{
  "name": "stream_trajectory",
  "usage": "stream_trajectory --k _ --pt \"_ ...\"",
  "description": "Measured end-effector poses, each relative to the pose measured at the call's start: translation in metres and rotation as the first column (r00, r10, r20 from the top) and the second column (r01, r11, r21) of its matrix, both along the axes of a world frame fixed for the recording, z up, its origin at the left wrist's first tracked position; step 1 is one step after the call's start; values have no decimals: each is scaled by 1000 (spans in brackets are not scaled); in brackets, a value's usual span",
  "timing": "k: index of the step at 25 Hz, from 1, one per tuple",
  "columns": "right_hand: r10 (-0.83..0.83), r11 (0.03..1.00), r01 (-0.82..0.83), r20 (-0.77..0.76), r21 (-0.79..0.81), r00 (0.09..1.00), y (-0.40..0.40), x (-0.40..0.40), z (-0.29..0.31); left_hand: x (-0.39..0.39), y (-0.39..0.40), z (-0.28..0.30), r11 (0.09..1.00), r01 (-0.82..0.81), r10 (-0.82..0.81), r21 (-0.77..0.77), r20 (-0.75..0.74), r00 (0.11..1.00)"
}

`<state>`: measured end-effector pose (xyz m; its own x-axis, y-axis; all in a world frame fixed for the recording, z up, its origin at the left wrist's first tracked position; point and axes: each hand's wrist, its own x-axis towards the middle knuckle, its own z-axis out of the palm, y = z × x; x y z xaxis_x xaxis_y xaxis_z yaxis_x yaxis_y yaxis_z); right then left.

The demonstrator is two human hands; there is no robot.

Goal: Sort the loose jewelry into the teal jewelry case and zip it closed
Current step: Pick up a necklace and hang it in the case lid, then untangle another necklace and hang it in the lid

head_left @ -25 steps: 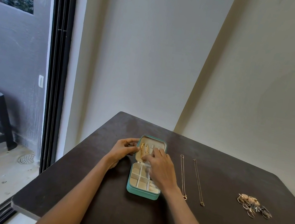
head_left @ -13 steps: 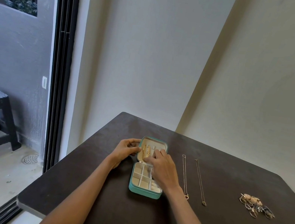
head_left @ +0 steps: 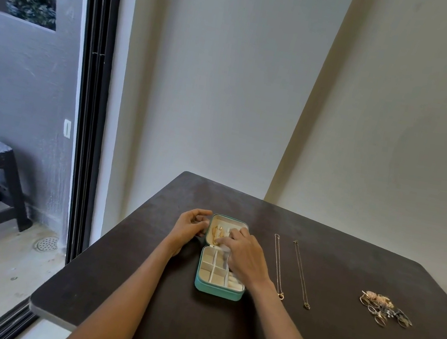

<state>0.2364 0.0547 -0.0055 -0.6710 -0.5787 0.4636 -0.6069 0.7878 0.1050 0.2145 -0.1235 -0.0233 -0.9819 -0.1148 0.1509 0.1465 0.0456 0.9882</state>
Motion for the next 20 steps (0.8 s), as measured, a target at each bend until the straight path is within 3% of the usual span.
stream_trajectory --k 2,5,8,11,16,20 --pt "-12 999 14 85 -29 996 0 1 3 3 3 3 999 -30 28 36 45 999" --pt "-63 965 102 161 -244 985 2 -1 6 11 6 11 993 -74 64 90 106 992" --pt "-84 896 186 256 -404 963 9 -4 14 14 8 33 991 -123 121 49 47 992" --pt "-80 846 236 324 -478 943 21 -11 28 5 25 62 999 -37 36 35 23 999" --pt "-270 742 459 409 -488 872 60 -41 40 -29 84 87 990 137 -141 40 135 981" --pt "-471 646 647 454 -406 756 111 -69 29 -55 135 80 983 172 -155 -71 191 969"
